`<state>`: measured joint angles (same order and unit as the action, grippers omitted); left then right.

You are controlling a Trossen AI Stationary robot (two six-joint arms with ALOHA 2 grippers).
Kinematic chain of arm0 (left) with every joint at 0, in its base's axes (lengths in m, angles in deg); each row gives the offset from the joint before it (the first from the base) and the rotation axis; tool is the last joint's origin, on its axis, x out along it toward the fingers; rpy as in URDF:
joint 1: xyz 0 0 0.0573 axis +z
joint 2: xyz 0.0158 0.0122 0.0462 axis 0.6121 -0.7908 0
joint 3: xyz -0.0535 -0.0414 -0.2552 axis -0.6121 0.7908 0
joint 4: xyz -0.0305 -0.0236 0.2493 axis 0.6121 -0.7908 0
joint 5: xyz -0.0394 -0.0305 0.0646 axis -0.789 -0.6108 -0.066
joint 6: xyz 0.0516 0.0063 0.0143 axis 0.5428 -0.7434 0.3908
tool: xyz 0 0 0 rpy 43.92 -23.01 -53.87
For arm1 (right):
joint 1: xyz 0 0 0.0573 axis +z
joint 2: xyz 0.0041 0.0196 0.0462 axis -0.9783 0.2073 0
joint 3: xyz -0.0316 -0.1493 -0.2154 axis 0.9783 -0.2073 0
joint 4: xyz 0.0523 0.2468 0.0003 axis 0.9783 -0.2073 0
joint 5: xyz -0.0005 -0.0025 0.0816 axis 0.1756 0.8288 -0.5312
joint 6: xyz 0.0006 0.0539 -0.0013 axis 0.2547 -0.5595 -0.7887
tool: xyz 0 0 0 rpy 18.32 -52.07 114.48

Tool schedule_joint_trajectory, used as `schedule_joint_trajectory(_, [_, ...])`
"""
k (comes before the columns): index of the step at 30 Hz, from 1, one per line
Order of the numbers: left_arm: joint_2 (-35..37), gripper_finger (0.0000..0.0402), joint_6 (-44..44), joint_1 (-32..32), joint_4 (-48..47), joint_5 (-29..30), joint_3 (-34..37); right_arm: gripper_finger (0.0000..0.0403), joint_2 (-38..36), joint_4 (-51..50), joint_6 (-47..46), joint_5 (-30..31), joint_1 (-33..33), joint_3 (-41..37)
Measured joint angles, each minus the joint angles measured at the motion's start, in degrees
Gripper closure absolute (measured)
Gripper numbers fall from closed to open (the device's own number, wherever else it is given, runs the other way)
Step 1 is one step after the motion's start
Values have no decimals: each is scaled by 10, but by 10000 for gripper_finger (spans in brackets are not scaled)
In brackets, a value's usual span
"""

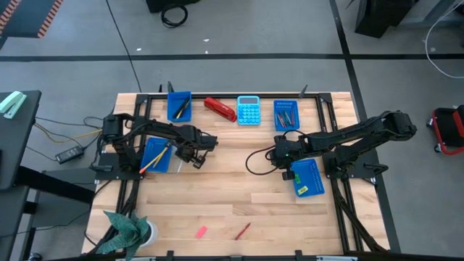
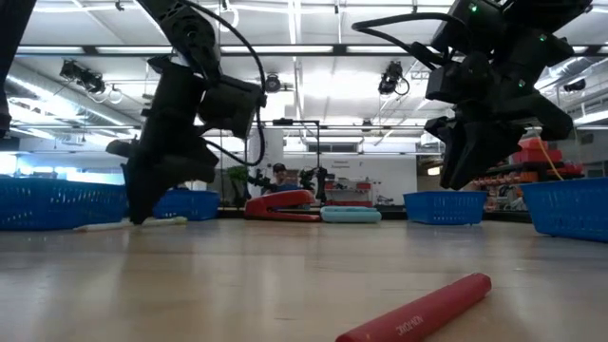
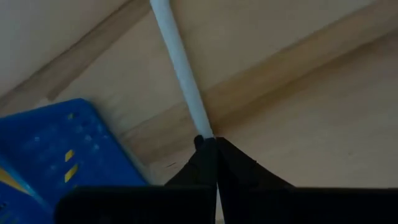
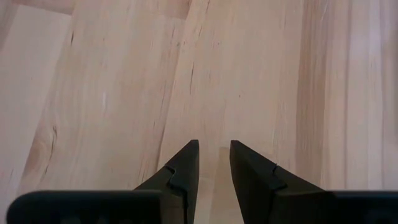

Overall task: Sort crayons/erasers/pens/pencils in bins
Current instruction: Put the white colored pencil into the middle left bin

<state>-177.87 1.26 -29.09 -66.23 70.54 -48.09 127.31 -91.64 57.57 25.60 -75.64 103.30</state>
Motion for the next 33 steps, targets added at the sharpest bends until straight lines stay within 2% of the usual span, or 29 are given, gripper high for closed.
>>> schedule_joint_trajectory(7, [1, 388, 10, -2, -6, 15, -17, 306, 0, 0, -7, 0, 0, 0])
schedule_joint_trajectory(20, [3, 393, 66, 9, 19, 1, -31, 306, 0, -1, -11, 0, 0, 2])
schedule_joint_trajectory(27, [3, 394, 92, 9, 22, -1, -31, 306, 0, -1, -12, 0, 0, 37])
schedule_joint_trajectory(33, [16, 396, 110, 9, 18, 22, -32, 306, 0, -42, -13, 0, 0, 88])
